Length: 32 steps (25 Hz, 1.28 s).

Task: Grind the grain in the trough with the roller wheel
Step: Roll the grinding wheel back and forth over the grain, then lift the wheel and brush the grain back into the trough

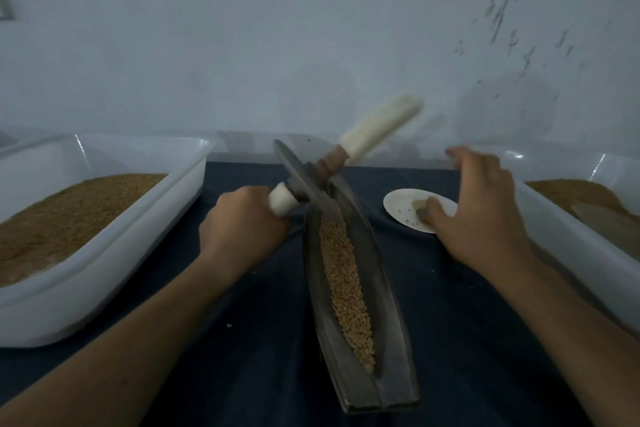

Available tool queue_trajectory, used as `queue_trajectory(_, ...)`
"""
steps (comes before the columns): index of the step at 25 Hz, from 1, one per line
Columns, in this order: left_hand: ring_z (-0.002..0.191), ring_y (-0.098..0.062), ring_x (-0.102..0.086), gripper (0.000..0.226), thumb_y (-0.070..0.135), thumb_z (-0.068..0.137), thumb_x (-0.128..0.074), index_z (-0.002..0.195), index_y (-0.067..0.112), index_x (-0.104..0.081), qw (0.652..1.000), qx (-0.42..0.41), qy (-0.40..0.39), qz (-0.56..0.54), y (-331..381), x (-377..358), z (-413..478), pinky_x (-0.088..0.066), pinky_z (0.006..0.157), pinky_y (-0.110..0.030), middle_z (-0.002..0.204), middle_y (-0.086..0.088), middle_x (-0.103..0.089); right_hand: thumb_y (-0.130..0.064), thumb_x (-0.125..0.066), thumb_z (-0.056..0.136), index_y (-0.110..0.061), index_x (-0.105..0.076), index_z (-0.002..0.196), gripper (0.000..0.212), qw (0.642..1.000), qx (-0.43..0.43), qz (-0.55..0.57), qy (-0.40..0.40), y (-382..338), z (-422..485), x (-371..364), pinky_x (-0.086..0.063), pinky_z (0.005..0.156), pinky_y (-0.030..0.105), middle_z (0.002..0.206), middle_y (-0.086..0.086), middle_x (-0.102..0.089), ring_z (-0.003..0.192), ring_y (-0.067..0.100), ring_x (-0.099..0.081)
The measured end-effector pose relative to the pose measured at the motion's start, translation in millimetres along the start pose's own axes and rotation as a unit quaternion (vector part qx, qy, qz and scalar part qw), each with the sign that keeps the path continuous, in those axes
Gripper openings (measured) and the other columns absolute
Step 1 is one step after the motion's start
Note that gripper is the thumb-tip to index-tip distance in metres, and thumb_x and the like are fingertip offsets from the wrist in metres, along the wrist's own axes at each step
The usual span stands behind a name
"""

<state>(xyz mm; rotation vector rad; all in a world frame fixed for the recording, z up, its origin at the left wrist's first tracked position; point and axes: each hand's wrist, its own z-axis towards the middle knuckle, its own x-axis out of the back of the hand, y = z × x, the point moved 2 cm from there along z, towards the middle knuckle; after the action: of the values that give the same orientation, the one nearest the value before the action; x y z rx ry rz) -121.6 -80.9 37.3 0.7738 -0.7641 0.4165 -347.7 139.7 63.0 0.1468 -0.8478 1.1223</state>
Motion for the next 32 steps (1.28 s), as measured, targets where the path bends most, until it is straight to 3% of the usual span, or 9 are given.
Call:
queue_trajectory(4, 0.057, -0.016, -0.064, 0.014, 0.024, 0.073, -0.077, 0.069, 0.020, -0.064, 0.974, 0.104, -0.010, -0.200, -16.2, -0.5, 1.4, -0.044, 0.048, -0.026, 0.058, 0.002, -0.065, -0.067, -0.051, 0.091, -0.028, -0.039, 0.138, 0.062, 0.968, -0.132, -0.117, -0.179, 28.1, -10.8, -21.7, -0.052, 0.088, 0.046, 0.129, 0.007, -0.052, 0.111, 0.031, -0.054)
queue_trajectory(9, 0.046, -0.013, -0.058, 0.012, 0.014, 0.072, -0.071, 0.068, 0.012, -0.060, 0.931, 0.153, -0.020, -0.332, -20.6, -0.7, -0.4, -0.047, 0.044, -0.025, 0.052, 0.000, -0.061, -0.066, -0.060, 0.081, -0.038, -0.028, 0.144, 0.075, 0.941, -0.135, -0.162, -0.264, 34.9, -15.7, -18.5, -0.056, 0.076, 0.040, 0.098, -0.004, -0.056, 0.084, 0.017, -0.057)
queue_trajectory(13, 0.050, -0.015, -0.055, 0.014, 0.014, 0.071, -0.071, 0.065, 0.013, -0.058, 0.920, 0.154, -0.028, -0.359, -18.7, -4.4, -3.4, -0.046, 0.047, -0.030, 0.054, -0.003, -0.058, -0.049, -0.064, 0.081, -0.041, -0.045, 0.122, 0.045, 0.959, -0.112, -0.113, -0.234, 31.9, -15.2, -14.7, -0.054, 0.064, 0.036, 0.082, -0.010, -0.057, 0.072, 0.012, -0.056)
queue_trajectory(16, 0.051, -0.017, -0.053, 0.014, 0.015, 0.072, -0.071, 0.067, 0.010, -0.059, 0.919, 0.147, -0.040, -0.364, -17.4, -8.8, -6.0, -0.045, 0.049, -0.032, 0.055, -0.006, -0.056, -0.042, -0.067, 0.089, -0.036, -0.068, 0.109, 0.021, 0.990, -0.081, -0.020, -0.110, 27.0, -17.1, -12.3, -0.058, 0.068, 0.038, 0.078, -0.010, -0.066, 0.068, 0.012, -0.061)
queue_trajectory(20, 0.052, -0.016, -0.055, 0.015, 0.019, 0.074, -0.071, 0.073, 0.006, -0.063, 0.928, 0.134, -0.039, -0.347, -15.9, -12.8, -6.2, -0.045, 0.049, -0.030, 0.057, -0.005, -0.061, -0.027, -0.069, 0.098, -0.019, -0.078, 0.112, 0.019, 0.991, 0.038, 0.116, 0.057, 8.8, -14.4, 6.9, -0.056, 0.070, 0.039, 0.083, -0.005, -0.074, 0.072, 0.011, -0.065)
queue_trajectory(23, 0.051, -0.013, -0.056, 0.012, 0.021, 0.074, -0.071, 0.071, 0.014, -0.063, 0.932, 0.124, -0.036, -0.339, -14.9, -14.4, -7.8, -0.045, 0.050, -0.028, 0.055, 0.000, -0.061, -0.023, -0.068, 0.100, -0.017, -0.078, 0.113, 0.017, 0.970, 0.121, 0.178, 0.113, -25.2, -19.4, 22.3, -0.048, 0.061, 0.025, 0.075, -0.008, -0.069, 0.067, 0.012, -0.062)
queue_trajectory(25, 0.052, -0.014, -0.056, 0.012, 0.022, 0.072, -0.071, 0.069, 0.017, -0.061, 0.931, 0.125, -0.038, -0.342, -14.0, -15.7, -7.6, -0.045, 0.051, -0.029, 0.055, 0.001, -0.061, -0.022, -0.069, 0.100, -0.016, -0.078, 0.114, 0.018, 0.958, 0.184, 0.194, 0.104, -52.8, -25.1, 25.6, -0.046, 0.062, 0.019, 0.076, -0.009, -0.069, 0.068, 0.010, -0.063)
queue_trajectory(28, 0.053, -0.016, -0.057, 0.011, 0.024, 0.071, -0.070, 0.070, 0.016, -0.062, 0.930, 0.128, -0.039, -0.341, -14.5, -16.2, -5.9, -0.046, 0.052, -0.030, 0.056, 0.001, -0.061, -0.023, -0.066, 0.101, -0.014, -0.079, 0.111, 0.018, 0.951, 0.257, 0.168, 0.025, -88.2, -28.1, 18.0, -0.053, 0.065, 0.030, 0.082, -0.004, -0.073, 0.071, 0.009, -0.065)
queue_trajectory(32, 0.055, -0.018, -0.059, 0.010, 0.023, 0.072, -0.070, 0.075, 0.016, -0.064, 0.928, 0.133, -0.039, -0.345, -16.4, -17.4, -5.2, -0.047, 0.052, -0.030, 0.059, -0.001, -0.063, -0.033, -0.054, 0.103, -0.013, -0.076, 0.100, 0.030, 0.967, 0.234, 0.071, -0.066, -107.8, -17.1, 3.1, -0.053, 0.067, 0.042, 0.078, -0.001, -0.071, 0.069, 0.015, -0.064)
